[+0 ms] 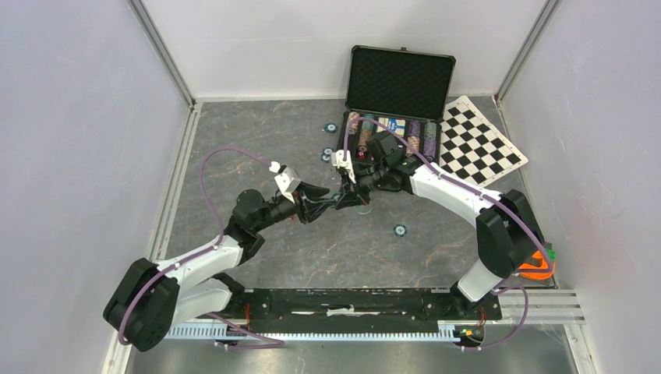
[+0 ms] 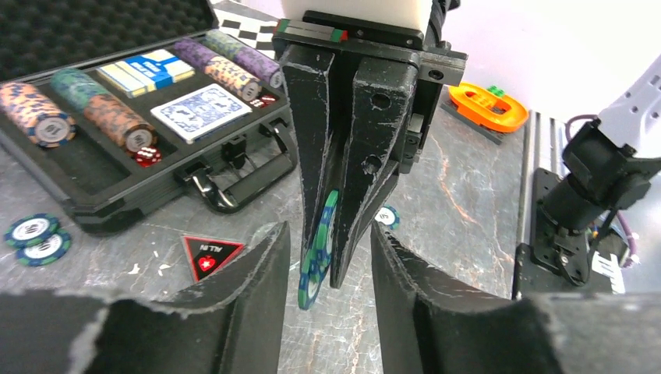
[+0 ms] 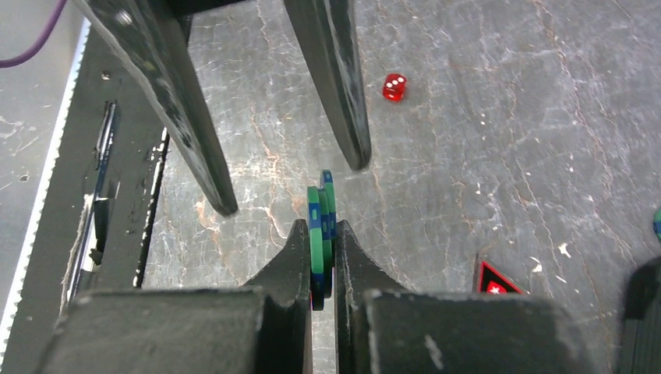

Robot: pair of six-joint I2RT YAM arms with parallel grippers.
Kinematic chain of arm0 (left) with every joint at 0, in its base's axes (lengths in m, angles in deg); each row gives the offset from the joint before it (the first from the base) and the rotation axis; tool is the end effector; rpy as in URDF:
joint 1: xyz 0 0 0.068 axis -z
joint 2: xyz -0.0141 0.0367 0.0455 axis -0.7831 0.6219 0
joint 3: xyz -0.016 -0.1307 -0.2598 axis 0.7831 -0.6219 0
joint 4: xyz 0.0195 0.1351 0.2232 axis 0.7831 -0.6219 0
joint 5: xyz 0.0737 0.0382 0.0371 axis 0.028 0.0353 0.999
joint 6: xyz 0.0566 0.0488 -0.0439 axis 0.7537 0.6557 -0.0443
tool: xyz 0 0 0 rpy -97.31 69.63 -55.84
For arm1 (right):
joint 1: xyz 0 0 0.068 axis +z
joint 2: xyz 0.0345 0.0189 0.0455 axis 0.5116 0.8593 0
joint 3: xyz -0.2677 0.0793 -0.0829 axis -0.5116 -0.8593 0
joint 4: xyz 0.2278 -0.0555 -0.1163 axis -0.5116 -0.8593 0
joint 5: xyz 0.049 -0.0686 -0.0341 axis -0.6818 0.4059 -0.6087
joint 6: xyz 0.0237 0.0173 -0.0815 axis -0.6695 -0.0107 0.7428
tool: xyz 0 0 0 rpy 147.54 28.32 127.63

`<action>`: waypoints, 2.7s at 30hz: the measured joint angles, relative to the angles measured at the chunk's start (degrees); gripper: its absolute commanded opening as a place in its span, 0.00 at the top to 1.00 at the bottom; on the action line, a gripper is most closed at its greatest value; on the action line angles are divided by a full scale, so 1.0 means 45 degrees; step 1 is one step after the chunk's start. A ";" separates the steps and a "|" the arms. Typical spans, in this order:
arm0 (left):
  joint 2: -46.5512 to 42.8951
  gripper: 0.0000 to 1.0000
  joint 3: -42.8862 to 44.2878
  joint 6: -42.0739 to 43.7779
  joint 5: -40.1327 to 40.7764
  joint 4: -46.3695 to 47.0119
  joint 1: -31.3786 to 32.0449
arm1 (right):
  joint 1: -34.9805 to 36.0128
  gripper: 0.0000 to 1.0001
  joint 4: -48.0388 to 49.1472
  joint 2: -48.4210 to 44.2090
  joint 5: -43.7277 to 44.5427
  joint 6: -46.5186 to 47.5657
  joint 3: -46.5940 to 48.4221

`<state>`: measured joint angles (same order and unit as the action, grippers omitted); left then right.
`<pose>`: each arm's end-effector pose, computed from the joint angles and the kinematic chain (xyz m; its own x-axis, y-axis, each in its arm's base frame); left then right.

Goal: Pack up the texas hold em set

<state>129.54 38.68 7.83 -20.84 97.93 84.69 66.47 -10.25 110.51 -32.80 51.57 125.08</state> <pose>0.1887 -0.1710 0.2551 -0.1220 -0.1309 -0.9839 0.8954 0.4132 -0.1660 0.2589 0.2619 0.2506 -0.1103 -0.4610 -0.8805 -0.9832 -0.0791 0.1646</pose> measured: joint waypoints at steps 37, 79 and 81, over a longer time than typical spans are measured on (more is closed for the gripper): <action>-0.2093 0.00 -0.1268 -0.0500 0.5561 -0.0942 0.0000 | -0.1515 1.00 0.0811 -0.1428 0.5736 -0.1496 -0.1855; 0.0408 0.00 -0.2137 -0.0432 0.5605 0.1569 0.0024 | -0.5508 0.98 -0.3016 0.2599 1.3066 0.0437 0.2375; 0.0457 0.00 -0.2137 -0.0389 0.5605 0.1613 0.0024 | -0.5586 0.93 -0.2875 0.2686 1.2978 0.0559 0.2399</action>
<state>131.59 29.06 6.08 4.38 105.19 84.80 41.34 -23.19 122.60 25.60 54.08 135.88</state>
